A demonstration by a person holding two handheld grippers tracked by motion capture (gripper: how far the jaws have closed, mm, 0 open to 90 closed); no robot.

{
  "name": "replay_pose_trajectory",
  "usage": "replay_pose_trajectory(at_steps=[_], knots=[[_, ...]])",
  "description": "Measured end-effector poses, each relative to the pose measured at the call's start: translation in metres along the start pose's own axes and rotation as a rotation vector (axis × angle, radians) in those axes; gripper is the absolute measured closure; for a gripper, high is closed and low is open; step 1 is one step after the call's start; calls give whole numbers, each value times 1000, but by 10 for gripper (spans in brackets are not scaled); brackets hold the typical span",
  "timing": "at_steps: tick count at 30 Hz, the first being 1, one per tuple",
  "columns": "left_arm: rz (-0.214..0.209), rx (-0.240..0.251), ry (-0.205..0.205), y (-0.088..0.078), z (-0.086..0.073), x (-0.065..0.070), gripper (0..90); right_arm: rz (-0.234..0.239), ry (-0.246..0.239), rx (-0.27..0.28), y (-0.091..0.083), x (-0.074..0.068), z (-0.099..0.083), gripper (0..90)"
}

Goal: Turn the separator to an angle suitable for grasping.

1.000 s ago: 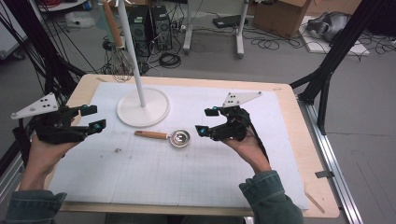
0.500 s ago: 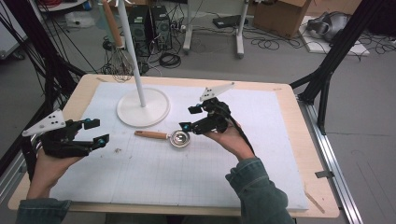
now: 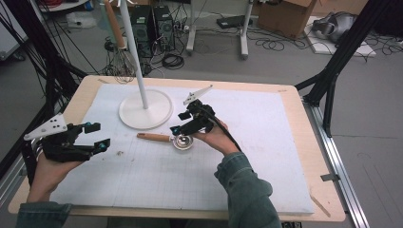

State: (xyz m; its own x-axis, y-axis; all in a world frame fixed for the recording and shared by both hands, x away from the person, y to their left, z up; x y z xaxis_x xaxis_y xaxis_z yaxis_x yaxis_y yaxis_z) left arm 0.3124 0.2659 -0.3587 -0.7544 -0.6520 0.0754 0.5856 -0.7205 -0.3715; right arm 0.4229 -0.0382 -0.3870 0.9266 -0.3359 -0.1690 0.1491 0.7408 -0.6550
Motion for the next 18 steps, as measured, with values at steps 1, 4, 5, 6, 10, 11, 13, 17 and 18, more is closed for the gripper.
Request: replay_pose_trajectory(at_steps=[1,4,5,6,10,11,13,17,18], knots=[[1,-1,1,0,0,0,261,-3,-10,-7,4,1,0,307],[0,-1,0,1,0,0,260,4,-13,-23,15,4,-2,325],[-2,-1,1,1,0,1,260,6,-8,-32,18,4,-2,330],[-2,0,3,1,0,1,259,7,-15,-32,21,5,-3,333],[-3,-4,3,2,0,2,260,20,-9,-55,38,8,-5,369],[-5,-6,1,2,0,2,260,20,-8,-67,41,8,-6,373],[-5,-8,2,3,-1,1,259,22,-8,-79,49,9,-7,392],[-5,-5,4,2,-1,1,260,34,-2,-109,61,13,-10,432],[-1,-4,4,2,-1,1,261,38,-1,-113,63,13,-11,443]])
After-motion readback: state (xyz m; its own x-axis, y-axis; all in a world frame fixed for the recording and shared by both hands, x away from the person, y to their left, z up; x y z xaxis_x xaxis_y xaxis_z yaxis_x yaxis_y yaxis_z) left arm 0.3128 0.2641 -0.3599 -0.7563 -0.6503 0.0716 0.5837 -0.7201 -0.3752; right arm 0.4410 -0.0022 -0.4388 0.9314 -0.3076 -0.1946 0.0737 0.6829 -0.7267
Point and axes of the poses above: each handheld gripper's, and its own axes: y roughly forward along the jaws, z roughly out of its top, x roughly to its right, the point moved 5 cm from there along y, roughly forward along the jaws, and after that the axes turned 3 degrees about -x, right-handed, at the moved point
